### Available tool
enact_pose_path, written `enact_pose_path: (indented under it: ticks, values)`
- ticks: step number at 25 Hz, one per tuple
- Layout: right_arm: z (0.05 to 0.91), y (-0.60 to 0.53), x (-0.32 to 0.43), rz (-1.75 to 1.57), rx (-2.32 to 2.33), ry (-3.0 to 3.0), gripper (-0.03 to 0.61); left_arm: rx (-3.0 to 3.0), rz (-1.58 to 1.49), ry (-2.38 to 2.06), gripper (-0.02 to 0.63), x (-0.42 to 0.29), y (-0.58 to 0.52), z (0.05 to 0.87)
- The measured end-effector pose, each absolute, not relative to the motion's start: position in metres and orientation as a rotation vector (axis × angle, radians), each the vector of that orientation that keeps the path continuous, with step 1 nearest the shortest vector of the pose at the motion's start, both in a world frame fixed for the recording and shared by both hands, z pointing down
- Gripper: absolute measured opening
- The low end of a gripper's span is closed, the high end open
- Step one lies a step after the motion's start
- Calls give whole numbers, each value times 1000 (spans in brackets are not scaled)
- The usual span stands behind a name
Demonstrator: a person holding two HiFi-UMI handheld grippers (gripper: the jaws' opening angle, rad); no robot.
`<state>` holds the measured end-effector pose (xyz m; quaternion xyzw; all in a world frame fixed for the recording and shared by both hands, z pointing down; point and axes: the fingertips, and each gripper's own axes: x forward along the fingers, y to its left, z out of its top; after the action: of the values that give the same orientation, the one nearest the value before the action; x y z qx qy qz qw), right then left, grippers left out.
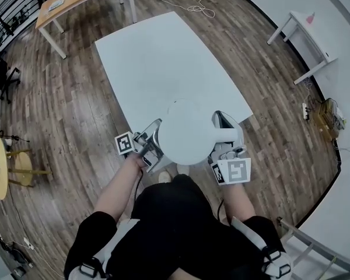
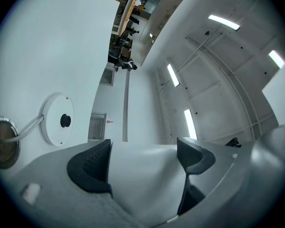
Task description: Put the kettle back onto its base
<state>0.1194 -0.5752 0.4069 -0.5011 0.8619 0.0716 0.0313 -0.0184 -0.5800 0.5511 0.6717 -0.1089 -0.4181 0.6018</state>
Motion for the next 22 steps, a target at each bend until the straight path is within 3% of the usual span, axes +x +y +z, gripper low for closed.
enact_pose_path:
  ticks: [22]
  values:
    - [424, -671, 128, 173, -1579, 2632, 5, 1581, -897, -499, 437, -24, -674, 565]
